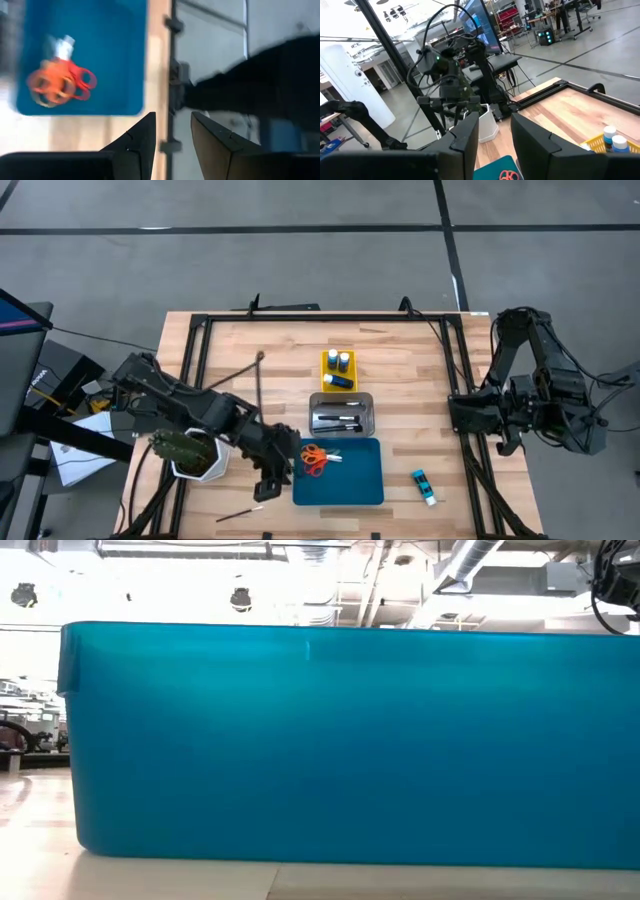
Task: Pick & Place Paint Supplies
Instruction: Put the makeup brush into the black bin
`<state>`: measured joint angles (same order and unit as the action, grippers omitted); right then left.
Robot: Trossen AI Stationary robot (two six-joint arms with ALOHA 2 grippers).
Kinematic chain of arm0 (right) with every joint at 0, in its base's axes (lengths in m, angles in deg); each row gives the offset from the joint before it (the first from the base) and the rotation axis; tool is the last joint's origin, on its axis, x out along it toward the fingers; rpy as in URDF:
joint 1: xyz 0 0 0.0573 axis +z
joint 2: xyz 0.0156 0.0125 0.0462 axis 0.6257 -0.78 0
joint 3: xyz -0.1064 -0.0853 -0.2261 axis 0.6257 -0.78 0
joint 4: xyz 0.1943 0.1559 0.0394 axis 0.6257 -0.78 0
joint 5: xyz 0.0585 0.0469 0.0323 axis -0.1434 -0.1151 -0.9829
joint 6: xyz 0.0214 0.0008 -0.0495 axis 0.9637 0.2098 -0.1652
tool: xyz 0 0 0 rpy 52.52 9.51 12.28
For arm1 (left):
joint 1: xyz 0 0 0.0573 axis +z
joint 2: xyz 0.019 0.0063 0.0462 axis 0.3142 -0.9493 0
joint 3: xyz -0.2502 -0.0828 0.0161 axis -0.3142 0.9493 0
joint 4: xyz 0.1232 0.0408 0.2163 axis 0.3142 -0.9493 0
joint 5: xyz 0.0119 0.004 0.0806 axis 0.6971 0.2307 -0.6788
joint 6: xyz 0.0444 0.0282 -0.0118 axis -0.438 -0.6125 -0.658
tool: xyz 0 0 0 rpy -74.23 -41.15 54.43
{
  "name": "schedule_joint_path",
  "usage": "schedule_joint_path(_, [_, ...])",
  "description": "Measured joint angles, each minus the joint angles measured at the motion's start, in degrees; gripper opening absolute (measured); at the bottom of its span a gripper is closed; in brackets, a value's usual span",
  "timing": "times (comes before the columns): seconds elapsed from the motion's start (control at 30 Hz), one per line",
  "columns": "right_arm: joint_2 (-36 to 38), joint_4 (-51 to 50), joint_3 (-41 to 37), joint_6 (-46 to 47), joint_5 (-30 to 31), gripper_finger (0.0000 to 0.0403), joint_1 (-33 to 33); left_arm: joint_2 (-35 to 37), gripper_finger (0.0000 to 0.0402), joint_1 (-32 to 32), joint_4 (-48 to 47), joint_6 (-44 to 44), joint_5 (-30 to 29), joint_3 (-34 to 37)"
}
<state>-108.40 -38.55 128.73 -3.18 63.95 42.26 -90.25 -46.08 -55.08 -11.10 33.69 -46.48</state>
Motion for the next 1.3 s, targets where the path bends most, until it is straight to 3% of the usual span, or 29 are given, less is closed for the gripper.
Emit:
schedule_joint_path(0.27, [-0.1,-0.1,0.0,0.0,0.0,0.0111,0.0,-11.0,0.0118,-2.4,-2.8,-5.5,13.1,-5.9])
schedule_joint_path(0.43, [0.0,-0.4,0.0,0.0,0.0,0.0111,0.0,-15.4,0.0124,-4.6,-5.5,-6.8,14.3,-7.4])
schedule_joint_path(0.6, [0.0,-0.7,0.0,0.0,0.0,0.0111,0.0,-18.1,0.0161,-7.5,-5.4,-6.3,15.5,-7.4])
schedule_joint_path(0.83, [-0.1,-1.6,0.0,0.0,0.0,0.0111,0.0,-20.9,0.0201,-11.3,-5.1,-7.2,14.1,-7.2])
schedule_joint_path(1.17, [-0.1,-1.9,0.0,0.0,0.0,0.0111,0.0,-24.5,0.0175,-12.1,-8.4,-7.2,3.0,-7.1])
schedule_joint_path(1.3, [-0.1,-2.0,0.0,0.0,0.0,0.0111,0.0,-25.2,0.0166,-12.0,-10.1,-7.0,2.6,-6.7])
